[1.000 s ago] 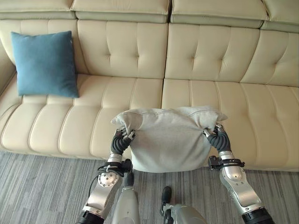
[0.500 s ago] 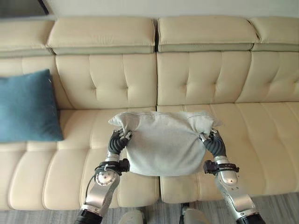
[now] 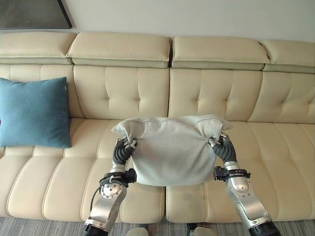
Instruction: Pick up all the scattered cushions and arrange them neatly on the sofa.
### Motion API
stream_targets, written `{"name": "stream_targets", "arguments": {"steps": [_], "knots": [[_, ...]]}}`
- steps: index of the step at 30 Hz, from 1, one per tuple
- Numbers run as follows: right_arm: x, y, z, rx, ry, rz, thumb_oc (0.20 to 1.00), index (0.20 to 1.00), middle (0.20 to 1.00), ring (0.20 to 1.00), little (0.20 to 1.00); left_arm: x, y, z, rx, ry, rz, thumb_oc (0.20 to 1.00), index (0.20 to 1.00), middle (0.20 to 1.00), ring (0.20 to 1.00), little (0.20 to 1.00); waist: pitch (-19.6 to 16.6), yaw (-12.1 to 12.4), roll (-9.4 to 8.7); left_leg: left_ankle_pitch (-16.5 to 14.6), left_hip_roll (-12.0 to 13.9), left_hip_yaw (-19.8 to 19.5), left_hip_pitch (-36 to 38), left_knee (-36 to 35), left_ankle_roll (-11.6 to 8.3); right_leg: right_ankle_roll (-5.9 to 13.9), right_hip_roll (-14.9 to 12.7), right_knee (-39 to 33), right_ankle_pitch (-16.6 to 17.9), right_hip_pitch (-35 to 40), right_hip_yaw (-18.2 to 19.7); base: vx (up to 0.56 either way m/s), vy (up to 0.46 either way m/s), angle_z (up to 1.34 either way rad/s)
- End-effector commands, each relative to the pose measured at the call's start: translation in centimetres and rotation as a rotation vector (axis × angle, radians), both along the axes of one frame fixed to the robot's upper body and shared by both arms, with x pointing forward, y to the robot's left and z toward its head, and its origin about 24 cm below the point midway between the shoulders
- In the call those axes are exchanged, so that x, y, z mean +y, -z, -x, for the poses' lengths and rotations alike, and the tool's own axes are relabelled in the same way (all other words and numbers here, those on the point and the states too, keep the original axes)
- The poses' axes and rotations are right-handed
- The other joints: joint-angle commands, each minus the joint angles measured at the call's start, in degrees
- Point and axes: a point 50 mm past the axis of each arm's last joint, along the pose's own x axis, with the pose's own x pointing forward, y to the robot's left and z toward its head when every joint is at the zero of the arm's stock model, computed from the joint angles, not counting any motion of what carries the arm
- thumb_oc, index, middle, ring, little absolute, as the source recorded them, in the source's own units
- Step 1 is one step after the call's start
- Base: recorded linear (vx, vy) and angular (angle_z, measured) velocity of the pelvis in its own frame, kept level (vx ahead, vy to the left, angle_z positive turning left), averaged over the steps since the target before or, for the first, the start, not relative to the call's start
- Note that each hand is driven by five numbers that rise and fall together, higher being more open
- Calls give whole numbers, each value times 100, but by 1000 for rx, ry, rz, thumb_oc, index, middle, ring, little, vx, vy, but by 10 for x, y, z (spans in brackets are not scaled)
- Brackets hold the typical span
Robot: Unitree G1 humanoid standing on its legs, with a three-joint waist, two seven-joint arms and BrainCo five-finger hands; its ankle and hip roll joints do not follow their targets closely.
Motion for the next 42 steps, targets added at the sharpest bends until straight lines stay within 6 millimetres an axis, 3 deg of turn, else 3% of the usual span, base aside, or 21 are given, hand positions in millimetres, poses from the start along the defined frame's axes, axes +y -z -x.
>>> {"name": "stream_targets", "arguments": {"steps": [1, 7, 20, 24, 28, 34, 37, 40, 41, 42], "knots": [[12, -53, -21, -260, -37, -62, 200, 200, 200, 200, 200, -3, -46, -22, -238, 25, -13, 200, 200, 200, 200, 200, -311, 102, -41, -476, 156, -39, 54, 5, -136, 353, -340, 68, -583, 169, -192, 28, 12, 16], [26, -60, -41, -252, -55, -38, 200, 200, 200, 200, 200, -8, -57, -44, -260, 36, -47, 200, 200, 200, 200, 200, -208, 189, -63, -446, 174, -84, -200, 43, -153, 327, -342, 109, -591, -47, -201, 17, 7, 14], [45, -52, -54, -188, -69, -56, 200, 200, 200, 200, 200, -13, -56, -68, -224, 21, -95, 200, 200, 200, 200, 200, 44, 113, 24, -398, 196, -113, -642, 109, -174, 269, -322, 189, -595, -517, -123, -2, 0, -1], [53, -68, -67, -226, -59, -65, 200, 200, 200, 200, 200, -16, -77, -87, -276, 0, -113, 200, 200, 200, 200, 200, 169, 93, 53, -369, 192, -121, -864, 174, -187, 252, -324, 237, -555, -747, -90, -37, -3, -1], [57, -87, -77, -279, -45, -72, 200, 200, 200, 200, 200, -15, -112, -102, -381, -36, -122, 200, 200, 200, 200, 200, 243, 55, 64, -347, 181, -134, -1034, 226, -199, 244, -330, 280, -523, -933, -67, -4, 0, -2], [59, -101, -86, -309, -34, -59, 200, 200, 200, 200, 200, -18, -138, -113, -448, -55, -113, 200, 200, 200, 200, 200, 306, 28, 59, -342, 165, -142, -1148, 274, -213, 241, -339, 306, -494, -1056, -39, 0, 0, 0], [57, -100, -88, -301, -27, -45, 200, 200, 200, 200, 200, -18, -138, -115, -439, -57, -124, 200, 200, 200, 200, 200, 322, 24, 56, -329, 165, -146, -1186, 279, -219, 237, -337, 311, -488, -1091, -33, 0, 0, 0], [56, -82, -89, -229, -26, 8, 200, 200, 200, 200, 200, -19, -118, -115, -361, -45, -157, 200, 200, 200, 200, 200, 326, 2, 43, -344, 158, -143, -1191, 286, -208, 228, -348, 325, -491, -1101, -31, 0, 0, 0], [55, -71, -94, -175, -12, 78, 1000, 1000, 1000, 1000, 1000, -21, -105, -120, -289, -30, -187, 200, 200, 200, 200, 200, 357, -4, 35, -343, 159, -132, -1216, 299, -210, 229, -353, 335, -478, -1132, -43, 0, 0, 0], [53, -69, -101, -154, 3, 130, 1000, 1000, 1000, 1000, 1000, -22, -105, -126, -264, -24, -207, 467, 467, 467, 467, 467, 400, -2, 39, -351, 168, -130, -1209, 301, -217, 229, -346, 348, -481, -1139, -47, -51, 1, 2]]}}
